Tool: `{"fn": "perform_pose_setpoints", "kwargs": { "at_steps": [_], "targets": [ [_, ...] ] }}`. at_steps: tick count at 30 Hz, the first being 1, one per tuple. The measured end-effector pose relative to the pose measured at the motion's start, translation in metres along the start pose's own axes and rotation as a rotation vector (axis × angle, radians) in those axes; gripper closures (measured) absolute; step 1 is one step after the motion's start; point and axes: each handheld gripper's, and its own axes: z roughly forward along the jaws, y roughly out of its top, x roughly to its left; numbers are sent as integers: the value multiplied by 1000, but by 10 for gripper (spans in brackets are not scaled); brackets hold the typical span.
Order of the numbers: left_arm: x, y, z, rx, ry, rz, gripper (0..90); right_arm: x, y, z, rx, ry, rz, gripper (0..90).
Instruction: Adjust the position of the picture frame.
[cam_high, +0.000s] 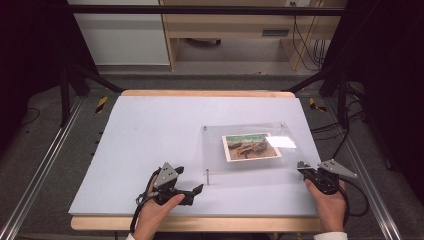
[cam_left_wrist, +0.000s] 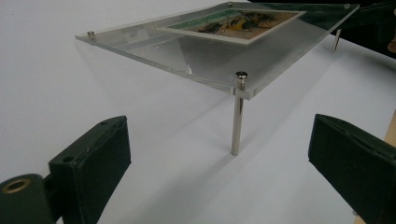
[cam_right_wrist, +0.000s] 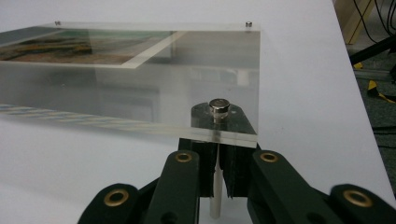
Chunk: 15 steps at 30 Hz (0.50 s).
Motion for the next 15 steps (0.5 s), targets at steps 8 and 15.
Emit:
{"fn": "perform_pose_setpoints", "kwargs": {
  "at_steps": [8, 15],
  "targets": [
    [-3, 0, 6, 14, 14, 10, 183, 2, 6, -5, -16, 24, 50, 842],
    [-10, 2, 30, 14, -23, 0, 405, 2, 11, -7, -26, 40, 98, 836]
  ]
}}
